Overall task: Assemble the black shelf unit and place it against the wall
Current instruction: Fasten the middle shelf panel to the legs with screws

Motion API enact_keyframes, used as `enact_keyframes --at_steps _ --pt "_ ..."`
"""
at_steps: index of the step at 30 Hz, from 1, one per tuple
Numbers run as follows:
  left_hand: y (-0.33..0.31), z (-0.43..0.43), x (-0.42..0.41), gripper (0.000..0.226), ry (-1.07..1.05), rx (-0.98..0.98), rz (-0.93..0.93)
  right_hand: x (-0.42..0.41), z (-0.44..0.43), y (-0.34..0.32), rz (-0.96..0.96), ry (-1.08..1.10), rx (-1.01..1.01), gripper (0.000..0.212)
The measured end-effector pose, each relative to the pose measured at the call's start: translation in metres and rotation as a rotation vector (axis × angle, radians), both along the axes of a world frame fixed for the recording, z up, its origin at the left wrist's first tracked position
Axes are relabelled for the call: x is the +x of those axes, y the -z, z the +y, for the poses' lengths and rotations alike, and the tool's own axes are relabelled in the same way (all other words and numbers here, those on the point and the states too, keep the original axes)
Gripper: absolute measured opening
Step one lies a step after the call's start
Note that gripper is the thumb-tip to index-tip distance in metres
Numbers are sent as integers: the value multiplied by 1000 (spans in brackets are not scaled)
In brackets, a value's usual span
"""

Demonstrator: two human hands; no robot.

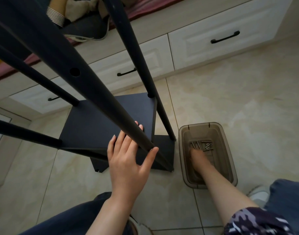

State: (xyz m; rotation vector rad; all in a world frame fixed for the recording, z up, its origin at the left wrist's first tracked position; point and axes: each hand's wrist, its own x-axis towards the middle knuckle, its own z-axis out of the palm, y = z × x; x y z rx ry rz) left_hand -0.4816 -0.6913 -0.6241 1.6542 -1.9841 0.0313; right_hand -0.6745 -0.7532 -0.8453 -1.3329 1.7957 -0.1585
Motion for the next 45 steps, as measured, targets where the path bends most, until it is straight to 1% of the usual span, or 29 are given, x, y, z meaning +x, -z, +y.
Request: enact_keyframes --at_steps 2,5,10,13,16,19,21,23,25,30,33,37,42,45 --pt "-1 0 0 60 0 3 -1 0 0 -4 4 2 2 28" --pt "-2 0 0 55 1 6 -3 -1 0 -10 -22 71 1 23" --pt "-4 1 2 53 3 11 -44 -10 4 -24 -82 191 -139 29" --pt "-4 1 2 54 -8 25 -61 -13 6 -41 -99 342 -223 22" --pt "-5 0 3 58 -21 25 -77 -7 8 -69 -253 533 -314 13" --pt "-5 1 3 61 -28 43 -90 11 11 -104 -517 642 -382 7" --pt "-5 1 3 61 -33 56 -97 27 16 -127 -694 668 -410 7" --pt "-6 0 3 61 -36 65 -107 43 23 -147 -824 648 -416 6" --pt "-7 2 3 62 -38 67 -122 58 30 -159 -869 596 -416 5" --pt "-13 2 0 63 -54 104 -154 80 37 -162 -813 453 -376 10" --pt "-18 2 -1 69 -63 144 -158 85 36 -166 -790 408 -370 12" --pt "-23 -3 3 73 -67 165 -146 88 29 -176 -783 355 -405 15" --pt "-32 -16 9 78 -87 171 -129 92 10 -186 -701 261 -452 11" --pt "-46 -29 16 74 -103 214 -104 96 -4 -200 -695 204 -478 16"
